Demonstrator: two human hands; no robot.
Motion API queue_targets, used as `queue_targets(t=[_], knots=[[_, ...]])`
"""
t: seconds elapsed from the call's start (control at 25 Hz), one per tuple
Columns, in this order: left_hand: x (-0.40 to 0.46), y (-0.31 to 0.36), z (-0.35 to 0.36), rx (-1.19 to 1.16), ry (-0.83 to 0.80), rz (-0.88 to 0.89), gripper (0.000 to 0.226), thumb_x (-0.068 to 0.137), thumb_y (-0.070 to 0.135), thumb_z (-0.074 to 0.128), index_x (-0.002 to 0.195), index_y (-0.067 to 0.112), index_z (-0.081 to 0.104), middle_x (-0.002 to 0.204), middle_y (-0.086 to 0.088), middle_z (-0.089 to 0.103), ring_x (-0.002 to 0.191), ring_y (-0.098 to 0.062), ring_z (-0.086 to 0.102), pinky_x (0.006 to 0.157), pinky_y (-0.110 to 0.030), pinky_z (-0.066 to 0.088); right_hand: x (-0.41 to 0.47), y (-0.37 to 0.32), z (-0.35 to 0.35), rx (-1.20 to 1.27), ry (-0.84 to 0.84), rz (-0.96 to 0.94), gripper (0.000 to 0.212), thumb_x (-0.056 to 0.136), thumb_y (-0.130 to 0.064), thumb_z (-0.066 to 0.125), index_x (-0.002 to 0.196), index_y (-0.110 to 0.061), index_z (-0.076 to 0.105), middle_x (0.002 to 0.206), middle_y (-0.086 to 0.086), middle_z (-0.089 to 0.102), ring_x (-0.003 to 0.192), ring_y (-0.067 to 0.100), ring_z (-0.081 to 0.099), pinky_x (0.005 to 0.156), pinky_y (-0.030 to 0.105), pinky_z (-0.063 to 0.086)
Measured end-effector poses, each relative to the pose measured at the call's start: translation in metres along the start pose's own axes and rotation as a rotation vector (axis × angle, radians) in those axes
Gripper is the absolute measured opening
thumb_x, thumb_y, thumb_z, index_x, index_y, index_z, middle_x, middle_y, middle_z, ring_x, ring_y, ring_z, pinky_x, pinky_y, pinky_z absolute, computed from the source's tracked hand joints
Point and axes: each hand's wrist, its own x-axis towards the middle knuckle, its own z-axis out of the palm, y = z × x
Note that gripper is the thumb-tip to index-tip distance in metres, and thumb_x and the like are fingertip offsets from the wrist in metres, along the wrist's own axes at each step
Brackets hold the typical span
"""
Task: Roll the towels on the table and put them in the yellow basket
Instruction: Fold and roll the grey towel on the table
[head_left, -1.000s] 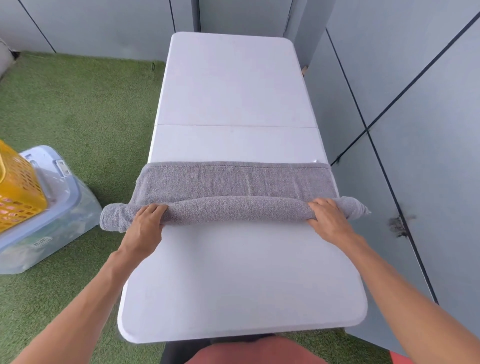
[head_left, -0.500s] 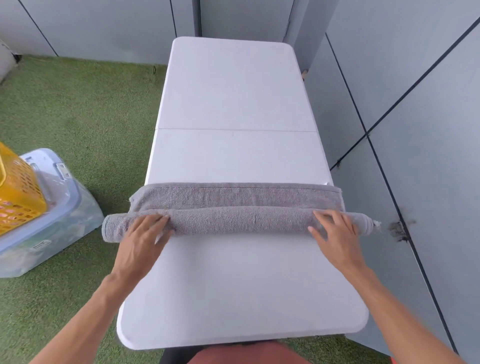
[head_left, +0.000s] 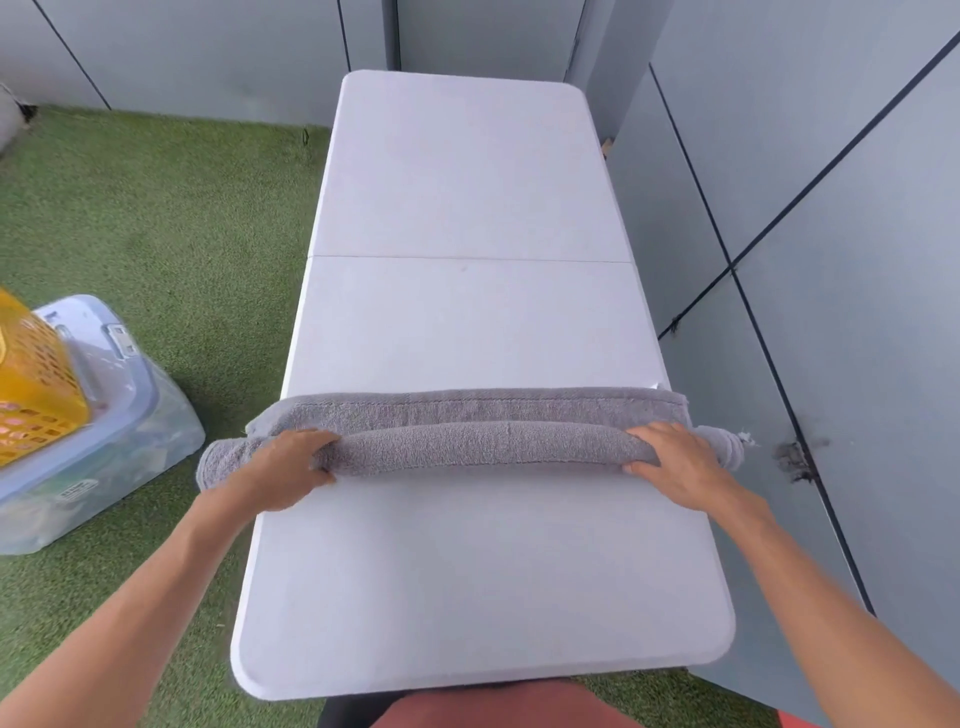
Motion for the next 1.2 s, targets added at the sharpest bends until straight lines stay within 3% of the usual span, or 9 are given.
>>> queue_targets(t=[0.08, 0.16, 0.24, 0.32, 0.48, 0.68, 0.92, 1.08, 1.2], knots=[[0.001, -0.002, -0.01, -0.072, -0.086, -0.015, 0.062, 0.083, 0.023, 0.073, 0.139, 0.018, 0.047, 0.137, -0.003, 0.053, 0.128, -0.023, 0.046, 0.107, -0.032, 0.031, 0.002, 0.006, -0.01, 0.279, -0.127, 0.032, 0.041, 0.083, -0.031, 0.072, 0.121, -0.026, 0.058, 0.117, -0.007, 0.059, 0.114, 0.017, 0.054, 0.092, 0.031, 0.041], [0.002, -0.001, -0.013, -0.169, 0.068, -0.014, 0.058, 0.083, 0.018, 0.073, 0.137, 0.019, 0.051, 0.135, -0.004, 0.053, 0.127, -0.025, 0.045, 0.107, -0.035, 0.031, 0.007, 0.002, -0.012, 0.449, 0.033, 0.047, 0.04, 0.081, -0.027, 0.073, 0.118, -0.029, 0.058, 0.118, -0.008, 0.056, 0.115, 0.016, 0.051, 0.097, 0.032, 0.04], [-0.002, 0.006, -0.006, -0.167, 0.369, 0.034, 0.046, 0.086, 0.01, 0.067, 0.13, 0.016, 0.058, 0.125, -0.009, 0.057, 0.121, -0.034, 0.047, 0.104, -0.043, 0.035, 0.006, -0.008, -0.004, 0.311, 0.356, 0.055, 0.03, 0.084, -0.029, 0.07, 0.112, -0.029, 0.061, 0.116, -0.007, 0.055, 0.117, 0.019, 0.047, 0.101, 0.04, 0.036], [-0.011, 0.007, 0.018, -0.029, 0.542, 0.089, 0.045, 0.086, 0.007, 0.066, 0.129, 0.009, 0.057, 0.123, -0.014, 0.057, 0.121, -0.041, 0.047, 0.103, -0.054, 0.035, -0.003, -0.019, 0.013, 0.036, 0.529, 0.029, 0.029, 0.087, -0.038, 0.064, 0.114, -0.027, 0.062, 0.118, -0.006, 0.057, 0.118, 0.021, 0.046, 0.102, 0.042, 0.03], [-0.016, 0.002, 0.042, 0.172, 0.411, 0.11, 0.08, 0.072, 0.013, 0.079, 0.142, 0.005, 0.04, 0.139, -0.016, 0.046, 0.133, -0.039, 0.039, 0.107, -0.06, 0.026, -0.007, -0.019, 0.038, -0.212, 0.431, -0.002, 0.068, 0.08, -0.043, 0.071, 0.138, -0.018, 0.046, 0.138, 0.003, 0.047, 0.13, 0.025, 0.038, 0.107, 0.046, 0.017], [0.016, 0.011, 0.01, 0.119, 0.372, -0.031, 0.06, 0.074, 0.008, 0.076, 0.13, 0.011, 0.053, 0.118, -0.011, 0.06, 0.114, -0.034, 0.052, 0.102, -0.044, 0.032, 0.02, -0.03, 0.008, -0.056, 0.282, 0.071, 0.05, 0.086, -0.027, 0.064, 0.133, -0.023, 0.047, 0.131, -0.001, 0.052, 0.129, 0.023, 0.038, 0.109, 0.045, 0.021], [0.0, -0.001, -0.008, -0.085, -0.075, -0.006, 0.054, 0.085, 0.018, 0.07, 0.135, 0.015, 0.05, 0.128, -0.005, 0.056, 0.12, -0.027, 0.051, 0.102, -0.034, 0.035, 0.005, 0.005, -0.011, 0.179, -0.099, 0.033, 0.042, 0.083, -0.034, 0.069, 0.123, -0.028, 0.054, 0.119, -0.004, 0.057, 0.112, 0.02, 0.052, 0.097, 0.039, 0.04], [-0.011, -0.013, 0.007, -0.092, 0.415, 0.093, 0.044, 0.088, 0.017, 0.066, 0.13, 0.012, 0.057, 0.124, -0.01, 0.059, 0.114, -0.033, 0.054, 0.102, -0.05, 0.037, -0.007, 0.011, 0.001, 0.122, 0.331, 0.023, 0.05, 0.086, -0.044, 0.064, 0.131, -0.028, 0.05, 0.131, -0.005, 0.047, 0.127, 0.02, 0.041, 0.11, 0.042, 0.029], [-0.021, -0.024, 0.027, 0.111, 0.421, 0.164, 0.061, 0.084, 0.023, 0.071, 0.14, 0.013, 0.048, 0.133, -0.012, 0.053, 0.123, -0.035, 0.047, 0.105, -0.052, 0.034, -0.019, 0.017, 0.019, -0.148, 0.335, -0.056, 0.066, 0.087, -0.041, 0.064, 0.145, -0.023, 0.036, 0.142, 0.0, 0.038, 0.137, 0.023, 0.029, 0.114, 0.045, 0.016]])
